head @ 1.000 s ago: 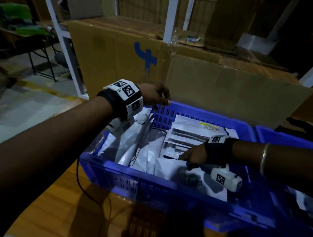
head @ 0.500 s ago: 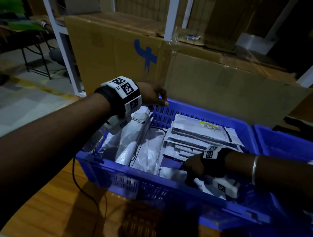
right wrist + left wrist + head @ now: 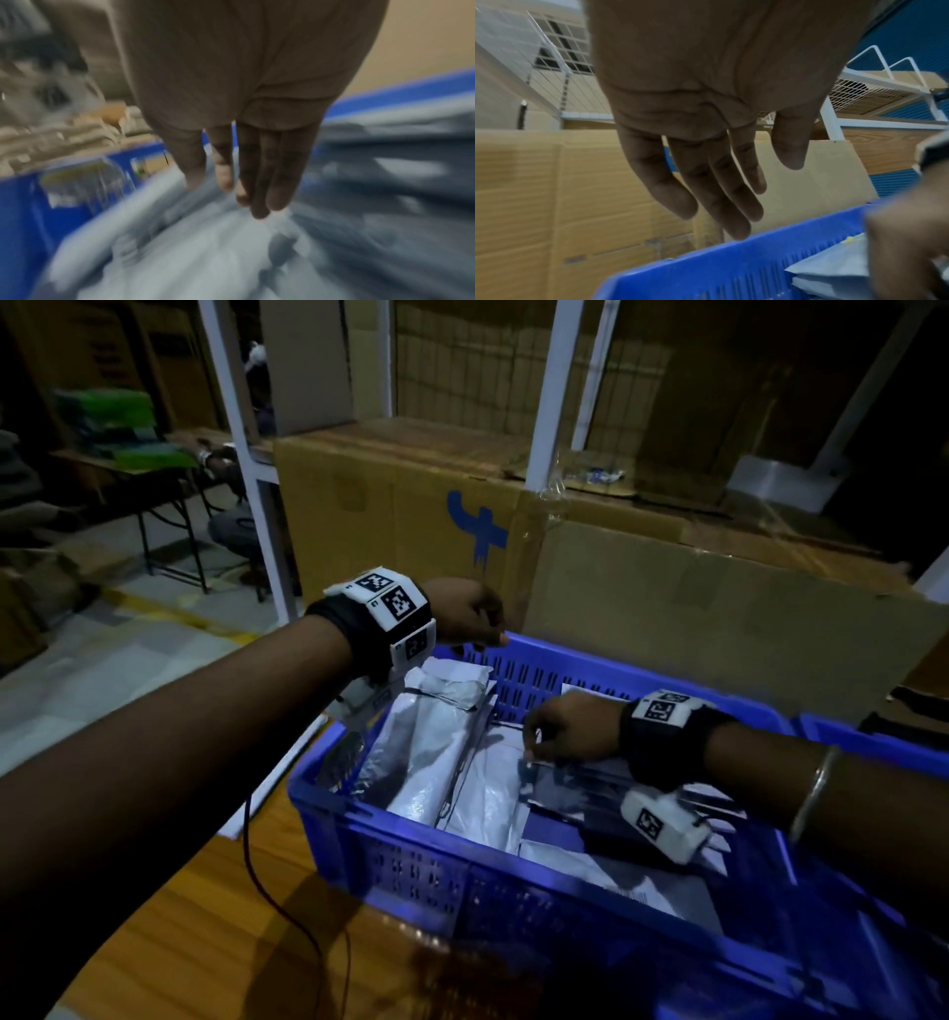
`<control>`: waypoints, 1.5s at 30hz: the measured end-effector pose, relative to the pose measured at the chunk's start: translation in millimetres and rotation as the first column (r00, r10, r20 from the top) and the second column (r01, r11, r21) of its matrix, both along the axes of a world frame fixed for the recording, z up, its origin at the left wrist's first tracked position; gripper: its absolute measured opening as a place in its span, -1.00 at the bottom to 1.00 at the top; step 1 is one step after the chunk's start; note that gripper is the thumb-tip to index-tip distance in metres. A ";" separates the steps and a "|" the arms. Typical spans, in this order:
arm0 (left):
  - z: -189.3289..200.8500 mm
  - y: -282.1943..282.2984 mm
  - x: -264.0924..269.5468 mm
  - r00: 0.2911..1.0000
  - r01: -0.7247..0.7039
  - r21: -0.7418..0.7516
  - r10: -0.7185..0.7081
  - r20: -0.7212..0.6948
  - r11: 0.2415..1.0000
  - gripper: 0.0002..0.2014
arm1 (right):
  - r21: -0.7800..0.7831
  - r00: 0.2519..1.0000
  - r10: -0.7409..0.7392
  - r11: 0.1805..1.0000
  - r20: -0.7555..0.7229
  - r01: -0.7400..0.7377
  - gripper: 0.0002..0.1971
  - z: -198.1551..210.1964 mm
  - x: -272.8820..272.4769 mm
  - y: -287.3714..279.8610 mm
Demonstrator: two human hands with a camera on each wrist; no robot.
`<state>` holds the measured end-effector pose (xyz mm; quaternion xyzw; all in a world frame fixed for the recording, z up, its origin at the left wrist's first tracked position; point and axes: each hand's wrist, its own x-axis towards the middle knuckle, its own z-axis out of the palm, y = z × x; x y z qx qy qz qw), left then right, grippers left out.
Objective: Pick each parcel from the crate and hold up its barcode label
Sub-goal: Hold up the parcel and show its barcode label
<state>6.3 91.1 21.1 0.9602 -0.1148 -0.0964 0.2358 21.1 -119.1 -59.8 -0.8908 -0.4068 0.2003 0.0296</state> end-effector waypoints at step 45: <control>12.9 44.1 -58.4 0.993 -0.044 -0.082 0.052 0.109 0.996 -0.60 | 0.111 0.808 0.089 0.976 0.582 -0.187 -0.86 88.0 -2.7 41.2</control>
